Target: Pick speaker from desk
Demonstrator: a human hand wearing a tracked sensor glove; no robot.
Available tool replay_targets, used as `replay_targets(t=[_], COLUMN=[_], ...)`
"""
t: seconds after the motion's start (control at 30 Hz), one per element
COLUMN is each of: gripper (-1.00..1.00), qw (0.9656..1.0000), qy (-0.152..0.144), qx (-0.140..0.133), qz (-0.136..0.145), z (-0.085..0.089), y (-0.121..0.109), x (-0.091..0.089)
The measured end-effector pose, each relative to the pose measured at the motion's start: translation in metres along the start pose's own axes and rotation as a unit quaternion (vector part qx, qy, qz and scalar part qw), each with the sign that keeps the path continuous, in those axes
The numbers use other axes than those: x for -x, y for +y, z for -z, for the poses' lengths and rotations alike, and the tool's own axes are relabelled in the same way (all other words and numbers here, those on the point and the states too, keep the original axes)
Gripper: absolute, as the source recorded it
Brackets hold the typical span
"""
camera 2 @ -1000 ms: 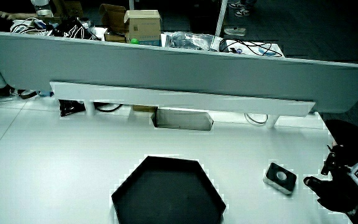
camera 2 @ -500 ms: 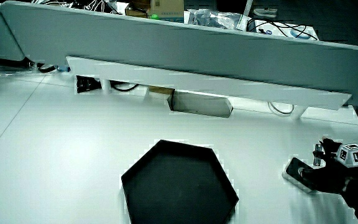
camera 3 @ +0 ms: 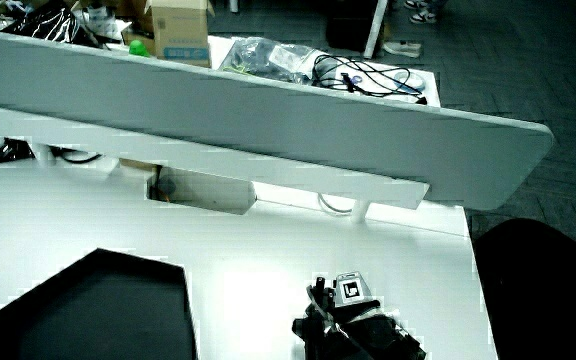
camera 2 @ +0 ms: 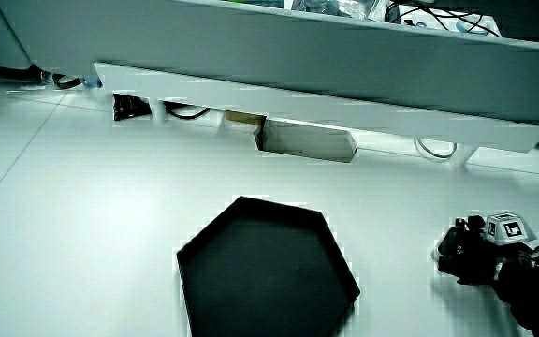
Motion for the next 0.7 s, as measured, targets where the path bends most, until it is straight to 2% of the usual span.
replay_targets(t=[0.03,0.13,0.2,0.23,0.27,0.33,0.37,0.4,0.43,0.47,0.5,0.57,0.6,0.7], gripper=[0.36,0.50,0.59,0.64,0.68,0.77,0.82,0.86,0.91,0.95,1.00,1.00,1.00,1.00], qw=[1.0000,1.0000,0.9994,0.9992,0.9987,0.9980,0.9979,0.9976,0.9978,0.9978,0.9970,0.9956,0.9958,0.9973], qy=[0.002,-0.006,-0.021,-0.023,-0.027,-0.031,-0.026,-0.027,-0.017,-0.015,-0.017,-0.011,-0.007,-0.002], qx=[-0.002,-0.008,-0.020,-0.015,-0.021,-0.006,-0.024,-0.024,-0.040,-0.042,-0.057,-0.060,-0.047,-0.057], qz=[-0.007,0.001,0.017,0.028,0.037,0.055,0.054,0.059,0.049,0.050,0.049,0.071,0.078,0.047], z=[0.000,0.000,-0.001,0.002,0.001,0.009,0.006,0.007,0.005,0.006,0.004,0.008,0.014,0.012], y=[-0.002,-0.002,-0.004,-0.002,-0.005,0.003,-0.002,-0.002,-0.005,-0.004,-0.007,-0.006,-0.001,-0.010], x=[-0.001,-0.002,-0.001,-0.002,-0.004,-0.009,-0.012,-0.014,-0.015,-0.016,-0.015,-0.017,-0.020,-0.022])
